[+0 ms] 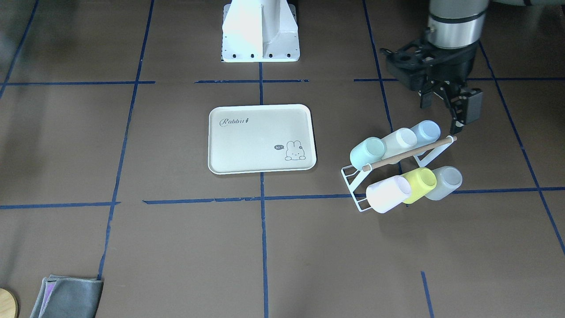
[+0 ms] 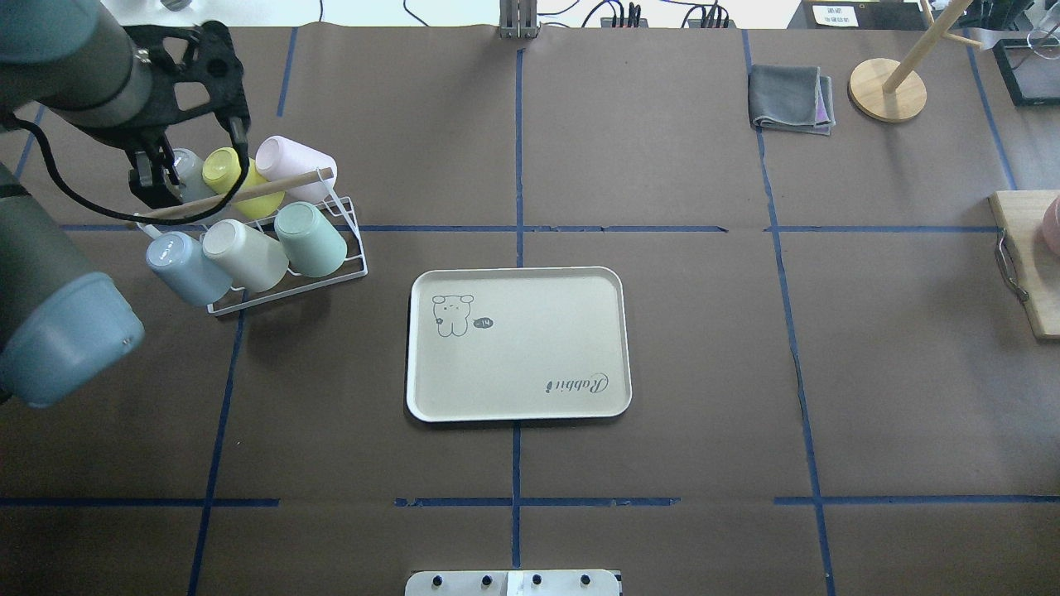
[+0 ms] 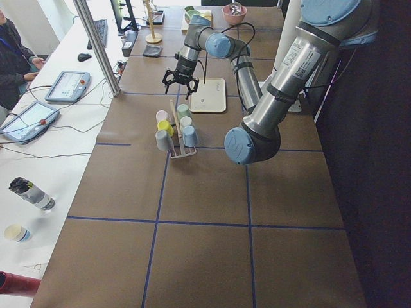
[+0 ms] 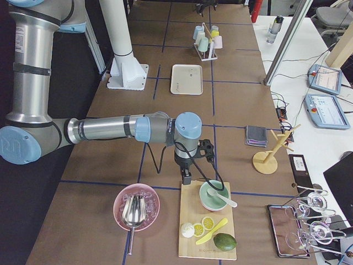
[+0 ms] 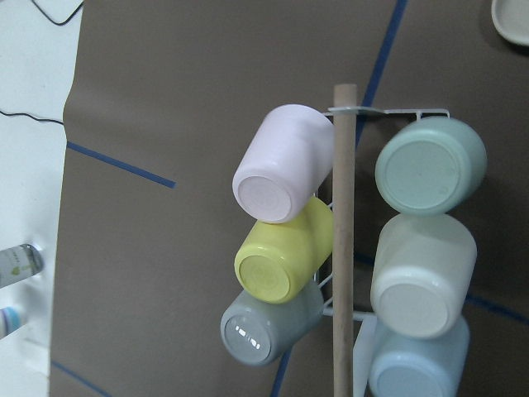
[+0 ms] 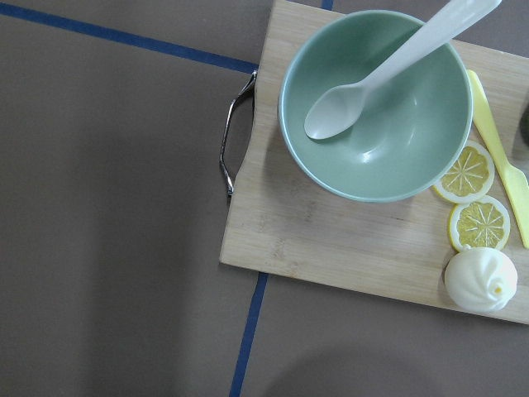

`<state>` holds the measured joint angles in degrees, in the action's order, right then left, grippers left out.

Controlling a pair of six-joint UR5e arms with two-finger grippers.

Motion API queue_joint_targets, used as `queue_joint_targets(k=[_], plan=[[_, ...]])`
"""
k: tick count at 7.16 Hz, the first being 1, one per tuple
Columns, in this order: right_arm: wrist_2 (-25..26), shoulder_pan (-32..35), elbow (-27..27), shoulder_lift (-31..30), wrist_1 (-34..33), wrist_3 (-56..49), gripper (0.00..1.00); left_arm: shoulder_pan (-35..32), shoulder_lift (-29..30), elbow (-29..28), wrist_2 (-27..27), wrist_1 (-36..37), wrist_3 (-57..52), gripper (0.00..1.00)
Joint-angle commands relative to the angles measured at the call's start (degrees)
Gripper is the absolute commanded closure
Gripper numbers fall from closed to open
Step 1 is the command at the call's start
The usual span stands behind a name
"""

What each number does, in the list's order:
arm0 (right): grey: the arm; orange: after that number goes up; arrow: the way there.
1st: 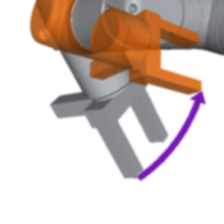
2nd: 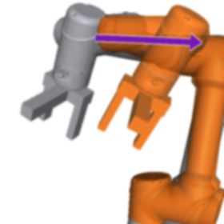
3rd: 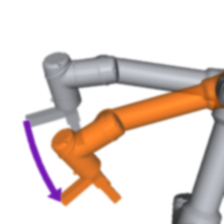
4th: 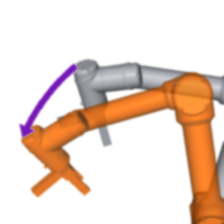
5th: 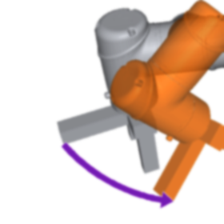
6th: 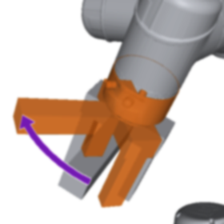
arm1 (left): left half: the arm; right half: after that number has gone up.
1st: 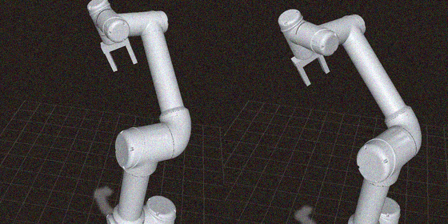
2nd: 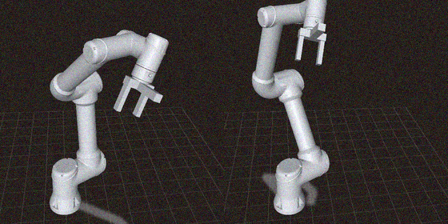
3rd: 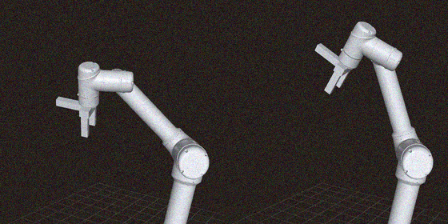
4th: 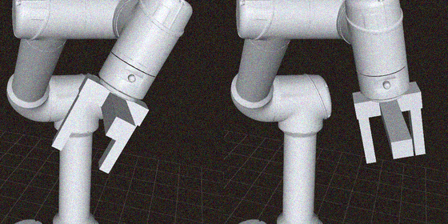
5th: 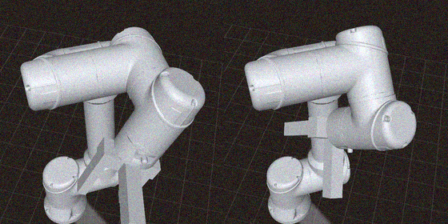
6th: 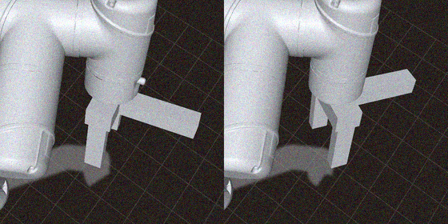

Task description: Pick up and place green cup on tray

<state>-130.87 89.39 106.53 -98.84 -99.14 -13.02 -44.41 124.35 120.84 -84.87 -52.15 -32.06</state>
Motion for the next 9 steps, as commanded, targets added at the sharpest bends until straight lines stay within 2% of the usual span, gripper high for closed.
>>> queue_joint_targets(k=[1, 3, 5, 9], plan=[[-0.1, 0.0, 0.0, 0.0, 0.0, 0.2, 0.00, 9.0, 2.7, -0.2, 15.6, 9.5, -6.5, 0.00], [0.0, 0.0, -0.1, -0.1, 0.0, 0.2, 0.00, 12.1, 2.4, -0.1, 16.3, 9.7, -11.0, 0.00], [0.0, 0.0, -0.1, -0.5, 0.0, 0.2, 0.00, 18.1, 3.0, -5.7, 25.7, 9.3, -15.9, 0.00], [0.0, 0.0, -0.3, -0.6, -0.1, 0.3, 0.00, 18.8, 3.8, -16.0, 26.1, 1.6, -17.6, 0.00]])
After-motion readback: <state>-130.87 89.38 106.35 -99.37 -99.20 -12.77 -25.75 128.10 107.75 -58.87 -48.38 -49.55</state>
